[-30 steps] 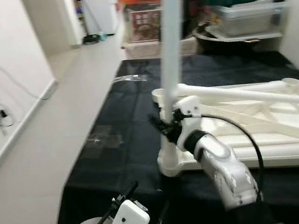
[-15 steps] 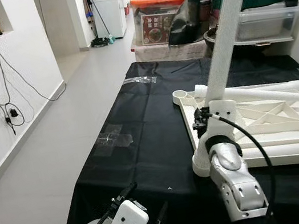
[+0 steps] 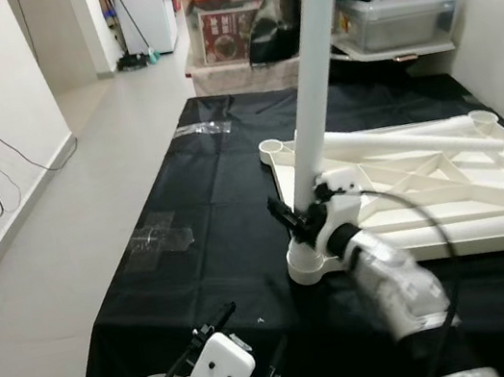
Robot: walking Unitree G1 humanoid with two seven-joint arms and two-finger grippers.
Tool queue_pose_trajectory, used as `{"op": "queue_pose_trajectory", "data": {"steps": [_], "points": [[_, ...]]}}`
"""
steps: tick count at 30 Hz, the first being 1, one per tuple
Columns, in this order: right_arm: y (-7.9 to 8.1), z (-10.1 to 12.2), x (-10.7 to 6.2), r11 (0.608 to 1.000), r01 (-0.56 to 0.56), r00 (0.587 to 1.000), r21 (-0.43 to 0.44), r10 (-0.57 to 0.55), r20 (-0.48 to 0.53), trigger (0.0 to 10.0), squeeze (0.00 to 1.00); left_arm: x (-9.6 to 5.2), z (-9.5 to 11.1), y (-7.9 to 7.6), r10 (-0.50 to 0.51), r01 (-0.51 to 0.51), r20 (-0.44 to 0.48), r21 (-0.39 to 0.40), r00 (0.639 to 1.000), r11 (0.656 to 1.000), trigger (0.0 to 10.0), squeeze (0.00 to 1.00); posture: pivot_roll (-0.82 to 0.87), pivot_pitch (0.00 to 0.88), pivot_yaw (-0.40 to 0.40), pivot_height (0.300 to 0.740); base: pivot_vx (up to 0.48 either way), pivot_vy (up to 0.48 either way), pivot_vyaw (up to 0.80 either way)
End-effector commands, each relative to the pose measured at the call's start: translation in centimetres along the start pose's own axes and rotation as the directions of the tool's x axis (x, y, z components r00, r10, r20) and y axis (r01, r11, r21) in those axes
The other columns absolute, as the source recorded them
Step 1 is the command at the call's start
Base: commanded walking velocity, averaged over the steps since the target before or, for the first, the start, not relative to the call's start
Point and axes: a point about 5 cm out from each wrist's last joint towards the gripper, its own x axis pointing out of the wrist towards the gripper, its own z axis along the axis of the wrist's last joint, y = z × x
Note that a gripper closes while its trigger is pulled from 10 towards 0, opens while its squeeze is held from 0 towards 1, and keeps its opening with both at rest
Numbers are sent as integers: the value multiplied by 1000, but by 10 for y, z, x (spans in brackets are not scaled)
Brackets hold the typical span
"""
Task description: Building children table
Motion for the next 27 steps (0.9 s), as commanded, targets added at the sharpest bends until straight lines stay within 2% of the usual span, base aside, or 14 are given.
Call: {"op": "queue_pose_trajectory", "data": {"steps": [1,3,4,5,7,8,9,12,14,18,19,21,22,27], "points": [[3,-5,2,993,-114,992,34,115,-43,10000,0,-1,-4,-2,-4,4,-16,3,1000,1000,10000,0,107,2,-61,740,0,0,0],[5,5,3,945,-324,942,41,327,-77,10000,0,-1,-4,-2,-6,6,-16,4,1000,1000,10000,0,107,2,-61,740,0,0,0],[5,5,3,945,-324,942,41,327,-77,10000,0,-1,-4,-2,-6,6,-16,4,1000,1000,10000,0,107,2,-61,740,0,0,0],[9,7,5,898,-440,889,15,438,-134,10000,0,-1,-5,-2,-7,7,-16,4,1000,1000,10000,0,116,0,-63,740,0,0,0],[9,7,5,898,-440,889,15,438,-134,10000,0,-1,-5,-2,-7,7,-16,4,1000,1000,10000,0,116,0,-63,740,0,0,0],[13,6,9,849,-529,833,8,521,-188,10000,0,-2,-5,-2,-7,7,-17,3,1000,1000,10000,0,121,0,-64,740,0,0,0],[13,6,9,849,-529,833,8,521,-188,10000,0,-2,-5,-2,-7,7,-17,3,1000,1000,10000,0,121,0,-64,740,0,0,0],[25,11,23,696,-718,673,16,699,-240,10000,0,-3,-4,-5,-4,4,-18,-1,1000,1000,10000,0,135,0,-71,740,0,0,0],[25,11,23,696,-718,673,16,699,-240,10000,0,-3,-4,-5,-4,4,-18,-1,1000,1000,10000,0,135,0,-71,740,0,0,0],[32,12,27,614,-789,588,27,767,-257,10000,0,-4,-4,-6,-4,4,-17,-6,1000,1000,10000,0,141,0,-74,740,0,0,0],[34,11,28,596,-803,568,25,777,-272,5059,0,-4,-4,-7,-5,5,-17,-6,1000,1000,10000,0,142,0,-75,740,0,0,0],[34,10,28,586,-810,557,23,781,-283,5059,0,-5,-4,-7,-5,5,-17,-7,1000,1000,10000,0,142,0,-75,740,0,0,0],[36,7,30,599,-801,573,5,769,-283,0,0,-5,-4,-7,-5,5,-18,-7,1000,1000,10000,0,144,0,-77,740,0,0,0],[34,-1,35,707,-706,697,-50,679,-233,0,0,-4,-4,-6,-2,2,-18,-5,1000,1000,10000,0,140,0,-75,740,0,0,0]]}}
